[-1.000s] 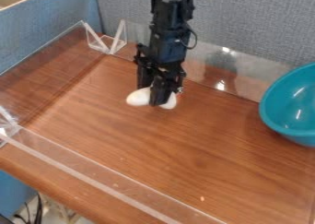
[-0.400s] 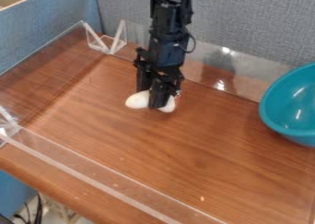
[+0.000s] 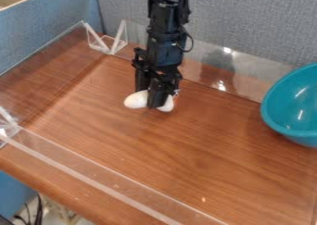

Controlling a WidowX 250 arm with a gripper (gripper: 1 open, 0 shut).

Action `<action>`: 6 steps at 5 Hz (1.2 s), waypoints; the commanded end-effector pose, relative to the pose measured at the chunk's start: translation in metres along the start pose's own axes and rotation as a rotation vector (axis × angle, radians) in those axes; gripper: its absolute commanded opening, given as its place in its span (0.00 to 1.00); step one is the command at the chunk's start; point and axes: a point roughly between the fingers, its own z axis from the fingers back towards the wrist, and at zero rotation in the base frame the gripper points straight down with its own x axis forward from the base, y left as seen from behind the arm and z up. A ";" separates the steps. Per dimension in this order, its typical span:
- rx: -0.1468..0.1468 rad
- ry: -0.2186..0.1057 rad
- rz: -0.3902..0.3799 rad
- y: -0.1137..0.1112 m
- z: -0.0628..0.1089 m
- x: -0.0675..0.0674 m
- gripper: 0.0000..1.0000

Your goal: Remove the mushroom from inside the blue bowl and put it on the table

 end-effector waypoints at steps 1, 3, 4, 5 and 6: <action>0.025 -0.062 0.017 0.008 0.019 0.002 0.00; 0.019 -0.059 0.019 0.011 0.016 0.002 0.00; 0.015 -0.059 0.021 0.012 0.015 0.002 0.00; 0.011 -0.060 0.023 0.013 0.015 0.001 0.00; 0.007 -0.061 0.025 0.013 0.015 0.001 0.00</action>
